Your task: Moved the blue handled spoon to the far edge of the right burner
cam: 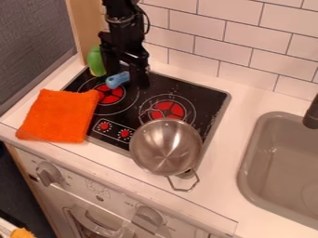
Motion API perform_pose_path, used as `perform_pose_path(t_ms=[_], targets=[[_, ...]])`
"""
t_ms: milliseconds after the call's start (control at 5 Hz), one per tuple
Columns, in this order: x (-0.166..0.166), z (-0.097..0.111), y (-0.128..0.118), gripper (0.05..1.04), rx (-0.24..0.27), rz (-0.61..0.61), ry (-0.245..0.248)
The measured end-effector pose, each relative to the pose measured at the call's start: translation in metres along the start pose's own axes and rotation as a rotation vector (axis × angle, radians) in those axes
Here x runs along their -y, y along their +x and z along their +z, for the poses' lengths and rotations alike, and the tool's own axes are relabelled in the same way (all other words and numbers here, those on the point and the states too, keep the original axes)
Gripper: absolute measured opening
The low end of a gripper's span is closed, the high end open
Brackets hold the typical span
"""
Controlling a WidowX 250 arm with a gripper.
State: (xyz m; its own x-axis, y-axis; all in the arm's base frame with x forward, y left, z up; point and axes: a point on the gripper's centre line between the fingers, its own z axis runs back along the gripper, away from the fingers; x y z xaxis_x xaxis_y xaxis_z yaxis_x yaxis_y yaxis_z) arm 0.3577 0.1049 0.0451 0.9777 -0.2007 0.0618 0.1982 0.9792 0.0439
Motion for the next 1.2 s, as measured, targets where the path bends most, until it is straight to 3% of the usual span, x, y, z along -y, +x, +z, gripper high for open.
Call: perform_pose_path(t_ms=[400, 600, 800, 1200], targets=[[-0.031, -0.012, 0.008, 1.001, -0.013, 0.006, 0.001], [-0.029, -0.027, 0.016, 1.001, -0.005, 0.002, -0.028], [-0.022, -0.039, 0.028, 0.932, 0.016, -0.009, -0.051], [-0.013, -0.042, 0.027, 0.365, -0.013, -0.030, -0.046]])
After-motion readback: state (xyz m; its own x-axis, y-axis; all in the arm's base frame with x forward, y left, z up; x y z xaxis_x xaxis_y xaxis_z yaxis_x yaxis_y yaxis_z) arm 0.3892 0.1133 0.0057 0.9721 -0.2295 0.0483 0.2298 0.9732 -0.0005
